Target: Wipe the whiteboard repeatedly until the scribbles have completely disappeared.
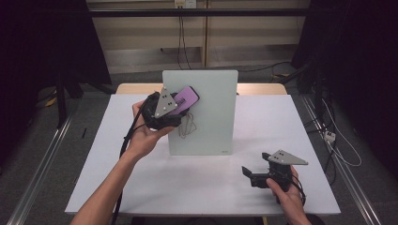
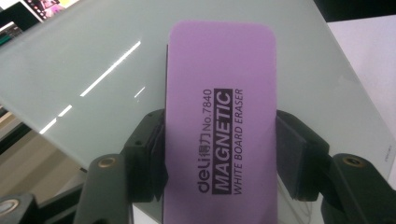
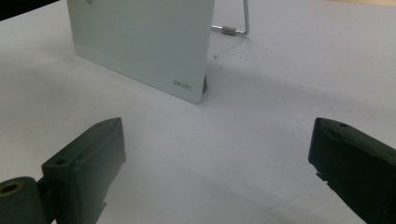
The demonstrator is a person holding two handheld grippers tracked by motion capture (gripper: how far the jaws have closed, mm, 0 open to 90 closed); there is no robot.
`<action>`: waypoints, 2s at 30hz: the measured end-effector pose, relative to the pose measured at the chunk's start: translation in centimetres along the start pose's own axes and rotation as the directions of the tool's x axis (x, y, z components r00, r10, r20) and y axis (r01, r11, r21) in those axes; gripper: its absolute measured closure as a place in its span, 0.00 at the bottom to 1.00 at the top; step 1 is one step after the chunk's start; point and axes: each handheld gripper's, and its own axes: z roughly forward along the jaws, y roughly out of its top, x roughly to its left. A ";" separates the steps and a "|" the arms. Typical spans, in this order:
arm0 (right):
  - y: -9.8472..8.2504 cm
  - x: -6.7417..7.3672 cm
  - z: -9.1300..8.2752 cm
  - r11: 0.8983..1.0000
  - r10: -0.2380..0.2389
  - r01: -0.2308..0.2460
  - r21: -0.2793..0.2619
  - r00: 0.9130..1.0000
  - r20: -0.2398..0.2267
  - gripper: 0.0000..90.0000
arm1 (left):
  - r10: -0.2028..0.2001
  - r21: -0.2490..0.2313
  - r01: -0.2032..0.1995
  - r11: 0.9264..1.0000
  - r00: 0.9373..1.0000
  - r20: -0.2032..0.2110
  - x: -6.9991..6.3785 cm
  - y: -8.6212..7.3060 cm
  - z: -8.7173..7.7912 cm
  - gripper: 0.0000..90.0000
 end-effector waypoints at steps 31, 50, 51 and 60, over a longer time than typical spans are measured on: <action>0.0 0.0 0.0 1.000 -0.011 0.011 0.003 1.000 0.000 0.04 | 0.018 0.075 -0.023 0.997 0.997 0.070 -1.3 -0.4 0.7 0.45; 0.0 0.1 0.0 1.000 -0.014 0.014 0.001 1.000 -0.001 0.04 | -0.065 0.057 0.066 0.996 0.998 -0.004 2.3 1.3 -0.8 0.45; 0.0 0.1 0.0 1.000 -0.013 0.013 0.001 1.000 -0.002 0.04 | -0.065 0.057 0.065 0.996 0.998 -0.003 2.2 1.5 -0.7 0.45; 0.0 0.1 -0.1 1.000 -0.016 0.016 0.002 1.000 0.002 0.04 | -0.007 0.097 0.005 0.995 1.000 0.027 0.6 1.9 0.4 0.45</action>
